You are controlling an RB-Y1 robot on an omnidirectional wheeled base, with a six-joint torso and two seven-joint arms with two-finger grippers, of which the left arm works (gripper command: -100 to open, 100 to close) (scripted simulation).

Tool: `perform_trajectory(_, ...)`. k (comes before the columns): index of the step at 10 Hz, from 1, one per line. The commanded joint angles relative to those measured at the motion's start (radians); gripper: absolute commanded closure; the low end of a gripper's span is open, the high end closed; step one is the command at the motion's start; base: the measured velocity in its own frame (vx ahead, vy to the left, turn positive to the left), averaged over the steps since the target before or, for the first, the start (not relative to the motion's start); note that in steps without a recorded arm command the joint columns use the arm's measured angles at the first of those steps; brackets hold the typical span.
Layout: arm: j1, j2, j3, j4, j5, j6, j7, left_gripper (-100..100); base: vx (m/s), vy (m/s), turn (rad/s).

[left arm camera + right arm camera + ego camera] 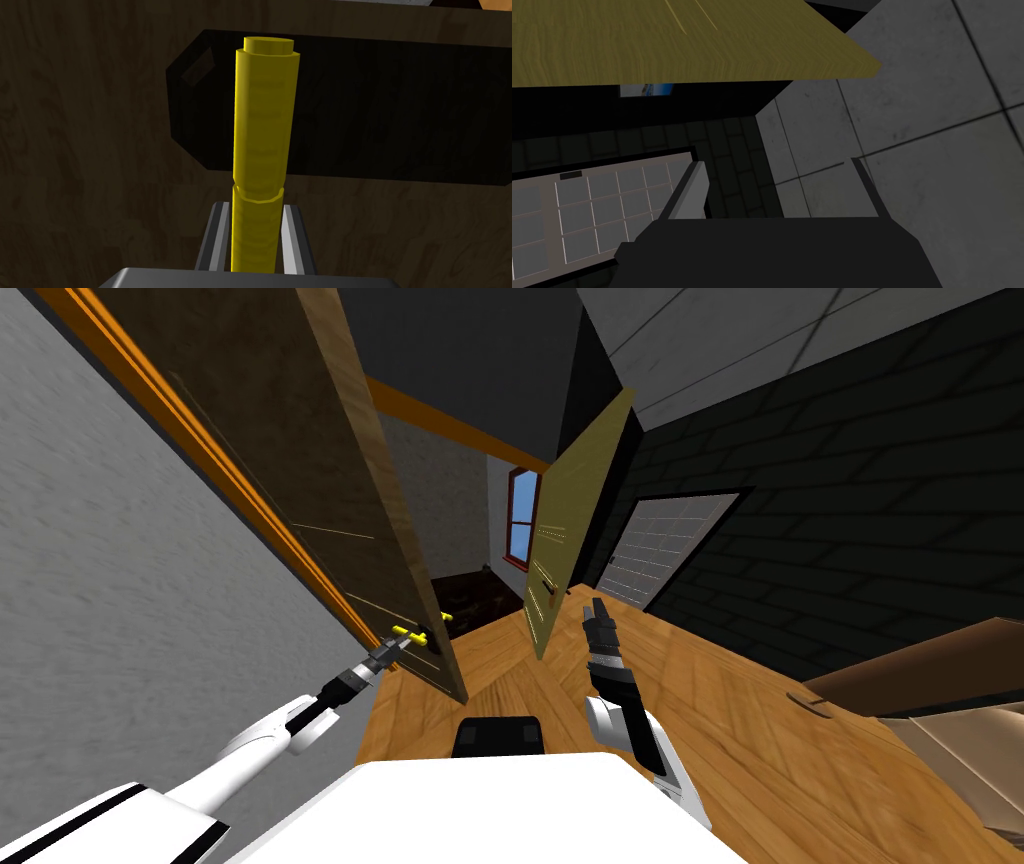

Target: Pull the door open

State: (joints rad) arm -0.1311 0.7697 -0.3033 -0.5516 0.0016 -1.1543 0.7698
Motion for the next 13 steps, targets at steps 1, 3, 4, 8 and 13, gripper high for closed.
perform_trajectory(1,0.008,0.003,-0.008,-0.004,-0.006,-0.03,0.001,100,0.017,0.013,0.03)
perform_trajectory(3,0.02,0.011,-0.021,-0.006,-0.016,-0.073,0.004,100,0.018,0.019,0.041)
perform_trajectory(4,0.025,0.015,-0.026,-0.007,-0.019,-0.09,0.005,100,0.014,0.02,0.024)
perform_trajectory(8,0.041,0.026,-0.042,-0.01,-0.031,-0.144,0.008,100,0.007,0.017,0.024)
perform_trajectory(13,0.065,0.043,-0.063,-0.012,-0.047,-0.217,0.012,100,0.002,0.029,0.029)
